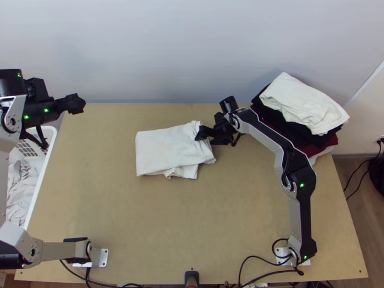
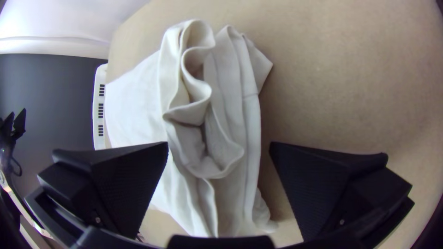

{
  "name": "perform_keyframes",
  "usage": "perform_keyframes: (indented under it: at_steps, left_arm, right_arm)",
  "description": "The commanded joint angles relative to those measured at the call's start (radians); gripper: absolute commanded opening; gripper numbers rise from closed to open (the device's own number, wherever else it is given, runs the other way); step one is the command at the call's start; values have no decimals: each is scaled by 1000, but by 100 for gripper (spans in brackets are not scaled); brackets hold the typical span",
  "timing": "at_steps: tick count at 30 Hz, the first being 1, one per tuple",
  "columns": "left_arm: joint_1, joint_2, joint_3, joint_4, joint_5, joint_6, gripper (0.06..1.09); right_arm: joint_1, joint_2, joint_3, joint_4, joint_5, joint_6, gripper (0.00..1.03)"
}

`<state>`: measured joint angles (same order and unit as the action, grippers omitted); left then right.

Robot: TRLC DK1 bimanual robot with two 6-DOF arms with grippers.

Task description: Fold the t-shirt

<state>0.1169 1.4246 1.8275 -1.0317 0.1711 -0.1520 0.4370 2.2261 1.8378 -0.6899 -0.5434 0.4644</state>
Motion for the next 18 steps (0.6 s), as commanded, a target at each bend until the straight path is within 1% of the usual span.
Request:
perform_keyframes:
  at_steps: [1,4,10,14,18]
  left_arm:
    - [7,-36,29,-18,-4,15,105]
    - [12,-43,29,-28,-5,19,105]
    - [18,-52,35,-36,-7,23,105]
    - [18,-55,41,-45,-7,23,105]
    - [18,-55,52,-56,-16,23,105]
  right_arm:
    - [-9,49,-17,12,-18,14,99]
    - [-21,78,-12,21,-46,14,99]
    - [-27,119,-14,35,-59,14,99]
    - [-26,142,11,36,-99,14,99]
    - [8,167,44,35,-104,14,99]
